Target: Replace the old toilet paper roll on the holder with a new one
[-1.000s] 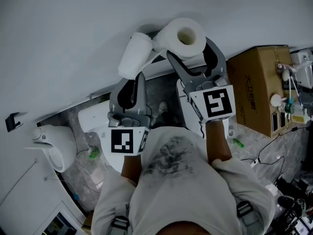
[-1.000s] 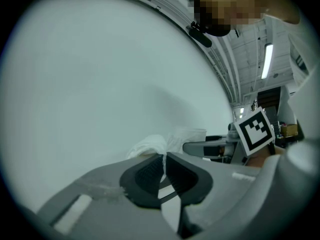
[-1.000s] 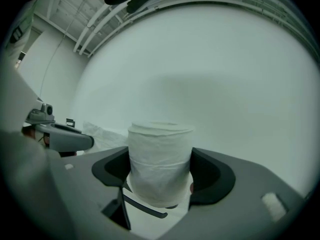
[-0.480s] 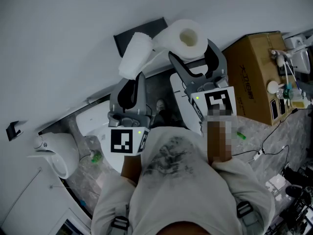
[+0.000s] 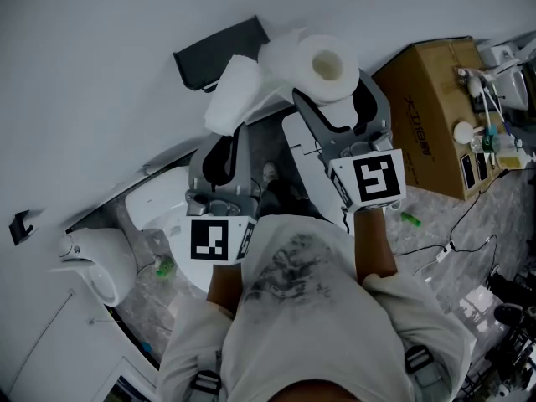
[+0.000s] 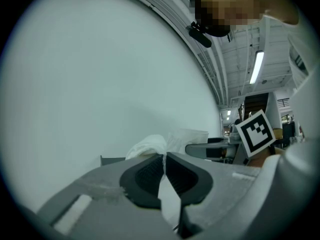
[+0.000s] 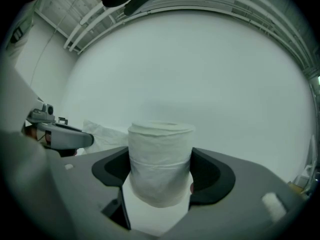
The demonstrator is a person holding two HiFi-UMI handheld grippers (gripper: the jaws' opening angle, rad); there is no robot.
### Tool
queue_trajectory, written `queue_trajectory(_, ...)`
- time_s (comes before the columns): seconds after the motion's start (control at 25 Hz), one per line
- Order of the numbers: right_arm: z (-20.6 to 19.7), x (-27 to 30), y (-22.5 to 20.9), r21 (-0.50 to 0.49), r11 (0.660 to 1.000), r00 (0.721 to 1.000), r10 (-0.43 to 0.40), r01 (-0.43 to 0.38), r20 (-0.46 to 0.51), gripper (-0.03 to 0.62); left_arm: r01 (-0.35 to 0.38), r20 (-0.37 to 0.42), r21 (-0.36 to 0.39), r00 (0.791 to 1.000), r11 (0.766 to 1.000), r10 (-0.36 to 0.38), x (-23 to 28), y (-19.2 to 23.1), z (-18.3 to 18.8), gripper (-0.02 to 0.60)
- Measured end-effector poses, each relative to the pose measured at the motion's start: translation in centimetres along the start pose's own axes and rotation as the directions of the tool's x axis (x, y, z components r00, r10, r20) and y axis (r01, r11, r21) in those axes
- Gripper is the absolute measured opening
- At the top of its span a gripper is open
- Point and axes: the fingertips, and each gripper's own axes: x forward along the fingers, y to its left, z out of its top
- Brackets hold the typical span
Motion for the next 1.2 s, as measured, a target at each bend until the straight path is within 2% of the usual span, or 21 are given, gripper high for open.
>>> queue_trajectory(0.72, -3.7, -5.2, -0.7, 0.024, 0.999, 0.998, -0.021, 0.023, -0.058, 0.359, 0.008, -0.039, -0.009, 0.999, 1.000, -0.008, -1.7, -3.9, -3.1, 0.015)
queue_trajectory(1.2, -7.6, -4.7, -1.1, 0.026, 0.999, 0.994, -0.030, 0.032, -0.104, 0.359, -0.002, -0.058, -0.026, 0.998, 1.000, 0.000, -1.2, -3.2, -6.7, 0.015)
